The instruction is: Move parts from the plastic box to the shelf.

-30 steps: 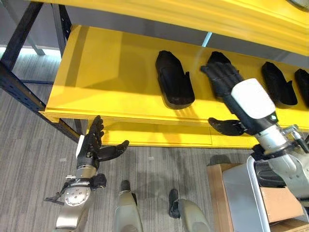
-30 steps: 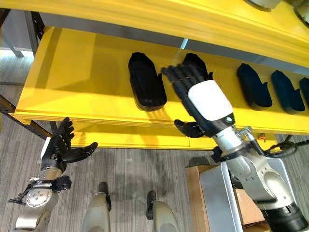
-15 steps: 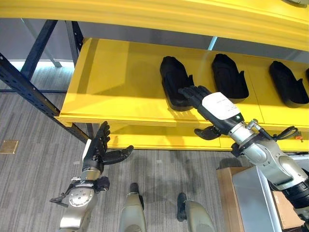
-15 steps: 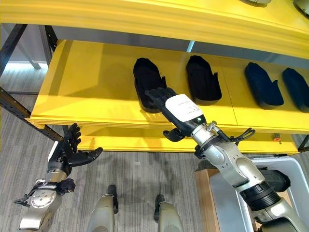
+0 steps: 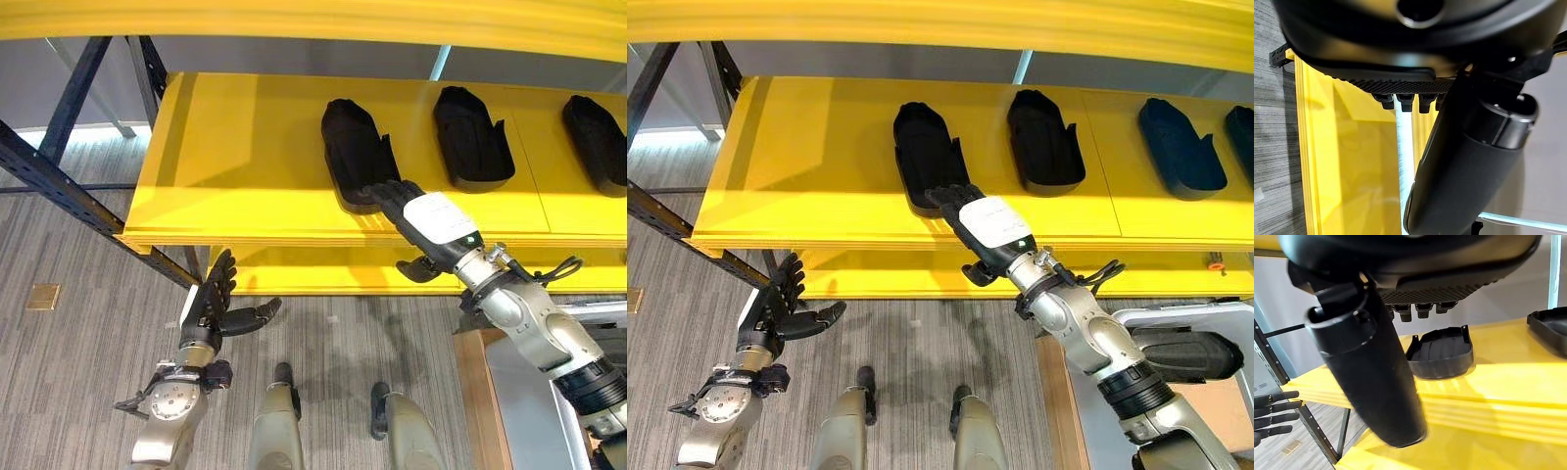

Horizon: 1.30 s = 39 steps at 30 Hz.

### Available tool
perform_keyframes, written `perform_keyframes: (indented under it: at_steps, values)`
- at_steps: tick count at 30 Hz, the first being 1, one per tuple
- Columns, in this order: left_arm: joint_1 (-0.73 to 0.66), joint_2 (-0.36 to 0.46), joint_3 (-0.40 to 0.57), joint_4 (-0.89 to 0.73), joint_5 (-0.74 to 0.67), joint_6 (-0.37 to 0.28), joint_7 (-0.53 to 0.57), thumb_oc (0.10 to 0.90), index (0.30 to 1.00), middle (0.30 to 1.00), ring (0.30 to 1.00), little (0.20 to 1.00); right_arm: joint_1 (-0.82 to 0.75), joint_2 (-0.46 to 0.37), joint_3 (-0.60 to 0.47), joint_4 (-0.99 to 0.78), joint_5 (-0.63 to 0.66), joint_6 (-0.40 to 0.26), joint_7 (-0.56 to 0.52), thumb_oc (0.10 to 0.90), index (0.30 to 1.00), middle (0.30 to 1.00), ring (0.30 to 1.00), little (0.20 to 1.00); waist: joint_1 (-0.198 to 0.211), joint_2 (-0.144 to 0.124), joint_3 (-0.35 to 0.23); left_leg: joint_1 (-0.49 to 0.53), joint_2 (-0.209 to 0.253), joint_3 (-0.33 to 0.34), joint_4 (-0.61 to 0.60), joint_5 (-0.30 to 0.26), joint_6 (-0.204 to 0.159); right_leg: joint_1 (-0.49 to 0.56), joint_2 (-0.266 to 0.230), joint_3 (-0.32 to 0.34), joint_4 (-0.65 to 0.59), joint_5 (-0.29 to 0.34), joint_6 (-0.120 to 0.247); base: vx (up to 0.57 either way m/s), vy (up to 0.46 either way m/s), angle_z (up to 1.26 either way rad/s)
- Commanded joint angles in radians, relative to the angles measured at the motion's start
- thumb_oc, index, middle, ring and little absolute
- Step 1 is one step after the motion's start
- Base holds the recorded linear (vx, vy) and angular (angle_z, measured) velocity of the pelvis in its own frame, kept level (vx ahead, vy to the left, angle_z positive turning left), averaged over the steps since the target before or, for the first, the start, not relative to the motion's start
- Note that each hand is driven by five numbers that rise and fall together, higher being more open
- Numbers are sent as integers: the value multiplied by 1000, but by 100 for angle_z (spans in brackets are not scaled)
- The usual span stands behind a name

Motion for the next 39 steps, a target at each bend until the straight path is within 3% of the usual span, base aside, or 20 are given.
perform_keyframes:
  at_steps: [1, 11, 39]
  values:
    - [-32, 6, 18, -88, 4, -87, 8, 900, 1000, 1000, 1000, 1000, -49, 31, -79, -58, -35, -12, -68, 900, 1000, 1000, 1000, 1000, 15, -23, -36, -58, 69, -80, 4, 34, -26, 97, -45, 27, -125, 63, 28, 0, 0, 0]
    - [-28, 0, 15, -103, 19, -87, 4, 900, 1000, 1000, 1000, 1000, -8, 47, -65, -18, -86, -7, -70, 900, 1000, 1000, 1000, 1000, 13, -22, -28, -79, 64, -86, 12, 36, -26, 77, -46, 26, -111, 63, 27, -3, 0, 1]
    - [3, 24, 38, -125, 2, -102, 13, 900, 1000, 1000, 1000, 1000, -133, 85, -13, 155, -91, 52, -113, 900, 1000, 1000, 1000, 1000, 38, -4, -1, -117, 48, -86, 21, 41, -21, 43, -58, 25, -81, 60, 24, 0, 0, 0]
